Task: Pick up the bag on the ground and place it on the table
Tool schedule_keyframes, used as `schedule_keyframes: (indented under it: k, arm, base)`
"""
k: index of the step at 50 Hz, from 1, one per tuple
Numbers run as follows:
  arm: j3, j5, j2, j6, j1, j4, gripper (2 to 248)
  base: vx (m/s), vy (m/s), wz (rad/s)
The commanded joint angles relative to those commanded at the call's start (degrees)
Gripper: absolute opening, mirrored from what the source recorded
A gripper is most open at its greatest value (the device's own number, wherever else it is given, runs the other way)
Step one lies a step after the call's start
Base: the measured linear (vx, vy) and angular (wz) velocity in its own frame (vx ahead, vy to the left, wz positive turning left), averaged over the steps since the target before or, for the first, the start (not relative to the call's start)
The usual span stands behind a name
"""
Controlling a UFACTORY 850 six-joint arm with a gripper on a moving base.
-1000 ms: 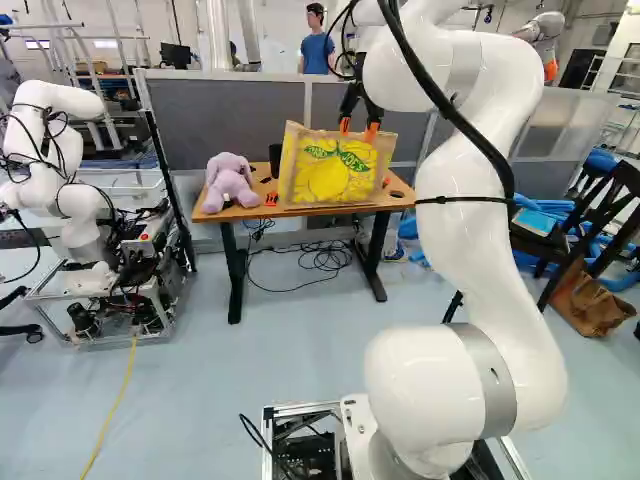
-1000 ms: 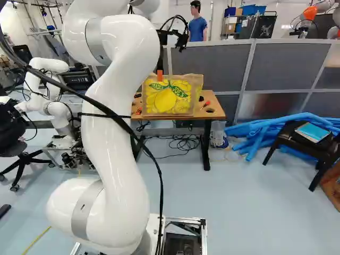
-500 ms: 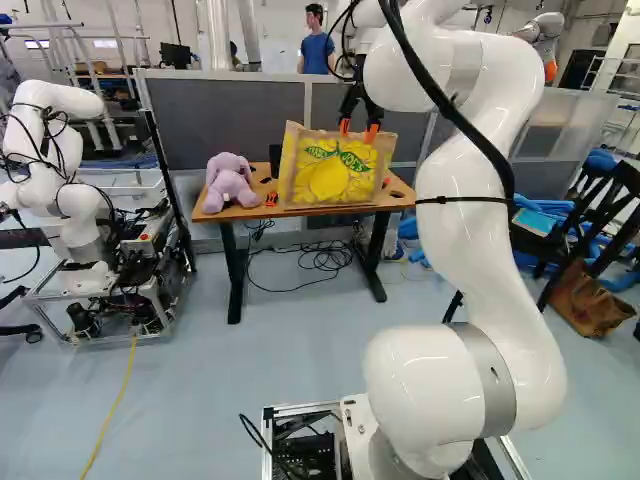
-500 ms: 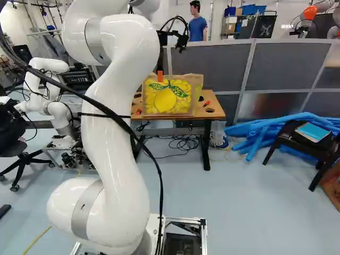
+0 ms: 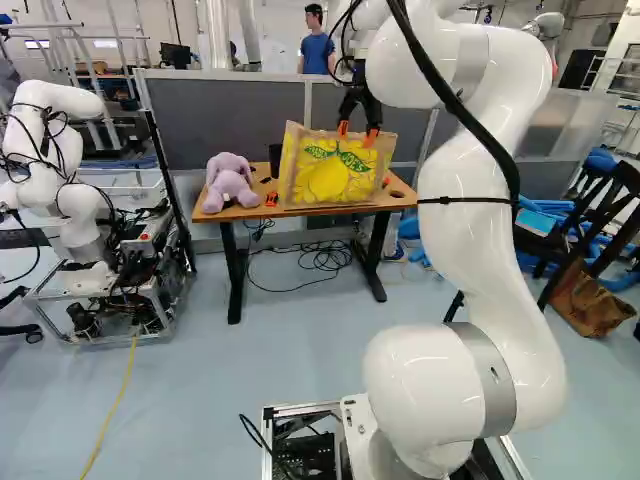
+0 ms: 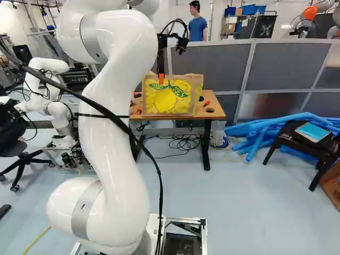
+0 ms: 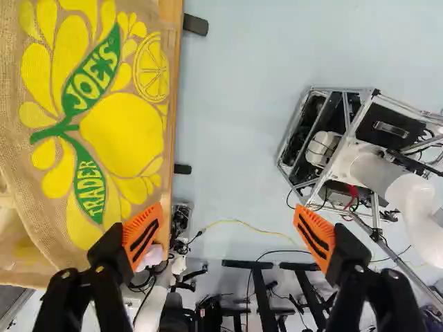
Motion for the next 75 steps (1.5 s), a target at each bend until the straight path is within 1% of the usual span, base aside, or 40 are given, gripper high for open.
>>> schedule_keyframes:
  k: [19, 38, 56, 75]
  arm:
    - [5.41, 6.72, 2.39, -3.47, 0.19, -0.23, 247]
    - [12.77, 15.86, 5.63, -8.2, 0.45, -0.54, 247]
    - [21.39, 26.57, 9.43, -13.73, 0.76, -0.9, 247]
    - [32.3, 40.13, 14.24, -20.74, 1.14, -1.37, 247]
  base:
    - [0.0, 0.0, 0.0]
    - [0.0, 0.0, 0.0]
    - [0.0, 0.0, 0.0]
    - [0.0, 0.0, 0.0]
